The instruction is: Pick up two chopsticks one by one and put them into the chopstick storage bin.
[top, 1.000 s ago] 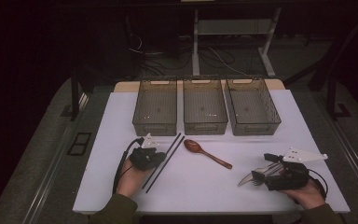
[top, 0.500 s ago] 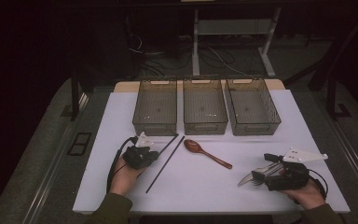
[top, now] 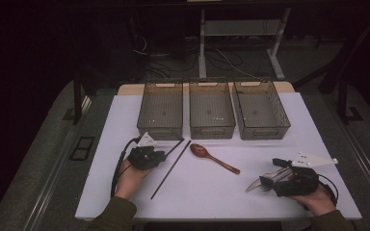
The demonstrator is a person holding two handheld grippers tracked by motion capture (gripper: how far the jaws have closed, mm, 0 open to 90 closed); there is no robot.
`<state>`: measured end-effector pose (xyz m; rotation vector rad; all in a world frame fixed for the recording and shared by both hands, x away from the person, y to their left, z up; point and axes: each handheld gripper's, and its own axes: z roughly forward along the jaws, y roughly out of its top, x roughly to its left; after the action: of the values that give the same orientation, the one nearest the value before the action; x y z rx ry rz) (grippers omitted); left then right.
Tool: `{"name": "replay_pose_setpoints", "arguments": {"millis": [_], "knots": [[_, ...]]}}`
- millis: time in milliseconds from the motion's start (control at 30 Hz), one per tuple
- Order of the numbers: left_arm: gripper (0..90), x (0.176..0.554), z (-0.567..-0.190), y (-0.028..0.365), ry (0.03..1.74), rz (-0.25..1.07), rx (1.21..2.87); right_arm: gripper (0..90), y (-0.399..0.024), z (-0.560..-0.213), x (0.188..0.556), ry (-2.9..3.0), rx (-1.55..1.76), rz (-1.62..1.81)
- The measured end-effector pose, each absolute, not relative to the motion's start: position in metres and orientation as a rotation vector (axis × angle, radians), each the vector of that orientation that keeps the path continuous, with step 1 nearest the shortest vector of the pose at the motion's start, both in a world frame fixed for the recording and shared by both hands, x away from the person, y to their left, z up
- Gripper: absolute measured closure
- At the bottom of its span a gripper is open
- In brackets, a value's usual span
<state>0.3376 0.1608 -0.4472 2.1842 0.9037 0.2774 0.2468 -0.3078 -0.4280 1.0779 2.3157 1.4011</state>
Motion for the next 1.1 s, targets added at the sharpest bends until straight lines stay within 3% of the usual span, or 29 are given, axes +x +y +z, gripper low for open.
{"name": "replay_pose_setpoints", "arguments": {"millis": [1100], "knots": [[84.5,0.309,-0.445,0.195,0.922,0.244,2.224,12.3,-0.310,-0.427,0.246,2.305,1.079,1.406]]}}
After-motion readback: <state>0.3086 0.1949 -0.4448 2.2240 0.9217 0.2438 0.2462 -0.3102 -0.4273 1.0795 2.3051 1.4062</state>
